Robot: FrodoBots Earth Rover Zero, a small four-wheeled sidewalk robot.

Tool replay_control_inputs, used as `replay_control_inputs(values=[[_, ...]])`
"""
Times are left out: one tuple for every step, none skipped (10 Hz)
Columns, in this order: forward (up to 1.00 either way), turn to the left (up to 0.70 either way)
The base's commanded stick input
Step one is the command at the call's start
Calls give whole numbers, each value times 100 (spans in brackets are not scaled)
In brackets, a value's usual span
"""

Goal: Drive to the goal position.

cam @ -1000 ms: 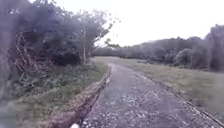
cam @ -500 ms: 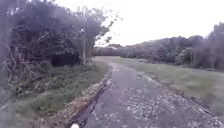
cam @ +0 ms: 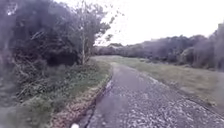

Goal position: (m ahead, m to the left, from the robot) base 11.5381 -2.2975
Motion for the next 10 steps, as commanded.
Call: replay_control_inputs(values=[[70,0],[70,0],[70,0],[70,0],[70,0],[70,0],[70,0],[70,0],[70,0],[70,0]])
